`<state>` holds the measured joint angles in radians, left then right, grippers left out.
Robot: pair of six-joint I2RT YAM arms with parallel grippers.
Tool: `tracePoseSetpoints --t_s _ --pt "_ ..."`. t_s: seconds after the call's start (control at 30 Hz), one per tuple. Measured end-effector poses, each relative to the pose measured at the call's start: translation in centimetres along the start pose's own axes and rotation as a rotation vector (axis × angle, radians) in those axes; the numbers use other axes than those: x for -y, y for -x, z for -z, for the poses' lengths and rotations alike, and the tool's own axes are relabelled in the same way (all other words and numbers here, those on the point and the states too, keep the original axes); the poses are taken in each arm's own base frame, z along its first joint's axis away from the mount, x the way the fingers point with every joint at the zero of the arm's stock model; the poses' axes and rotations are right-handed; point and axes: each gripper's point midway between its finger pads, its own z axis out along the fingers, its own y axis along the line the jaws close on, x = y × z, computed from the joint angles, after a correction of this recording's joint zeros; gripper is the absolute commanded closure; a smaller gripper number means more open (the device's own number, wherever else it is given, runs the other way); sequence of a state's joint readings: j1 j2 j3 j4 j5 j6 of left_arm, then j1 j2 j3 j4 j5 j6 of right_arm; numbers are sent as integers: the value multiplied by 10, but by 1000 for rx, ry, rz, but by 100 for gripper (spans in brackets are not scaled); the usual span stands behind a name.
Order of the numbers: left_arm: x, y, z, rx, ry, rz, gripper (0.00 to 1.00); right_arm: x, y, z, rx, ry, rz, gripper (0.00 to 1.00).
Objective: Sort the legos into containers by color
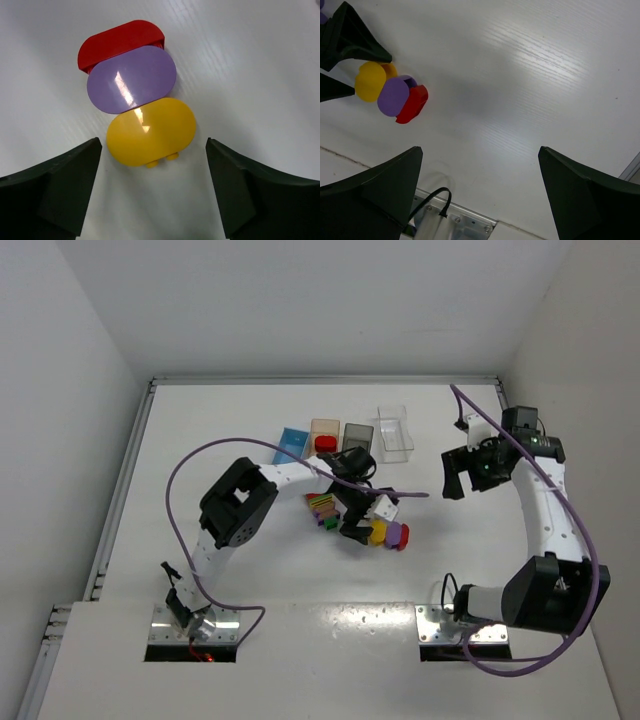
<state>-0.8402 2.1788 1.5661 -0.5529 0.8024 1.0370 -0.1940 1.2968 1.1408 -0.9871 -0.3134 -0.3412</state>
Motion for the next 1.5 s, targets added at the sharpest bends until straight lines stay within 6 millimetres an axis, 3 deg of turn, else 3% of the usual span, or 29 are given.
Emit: tracePoseSetpoints --t_s 0.03,0.33,0.57,0.8,1.03,1.17,1.23,1.5 --pt "1 2 -1 6 -4 10 0 -1 0 0 -2 6 -2 0" --pt "14 14 -11 27 -36 80 0 -3 -2 -2 -10 20 -7 0" --pt "8 22 -18 14 17 196 17 -3 -2 -2 -10 20 -7 0" --pt "-13 19 -18 -1 126 263 32 -3 -4 -3 -21 25 -12 0" --pt "-17 16 -17 5 186 282 30 -3 -5 -6 -32 32 -15 0" --pt "-16 13 -15 1 210 277 53 -4 -5 -6 -31 35 -16 0" --pt "-16 12 -13 -2 222 278 61 -6 -4 -6 -25 49 -16 0" --pt "-12 5 6 14 266 350 68 -44 -3 -15 -28 283 -66 0"
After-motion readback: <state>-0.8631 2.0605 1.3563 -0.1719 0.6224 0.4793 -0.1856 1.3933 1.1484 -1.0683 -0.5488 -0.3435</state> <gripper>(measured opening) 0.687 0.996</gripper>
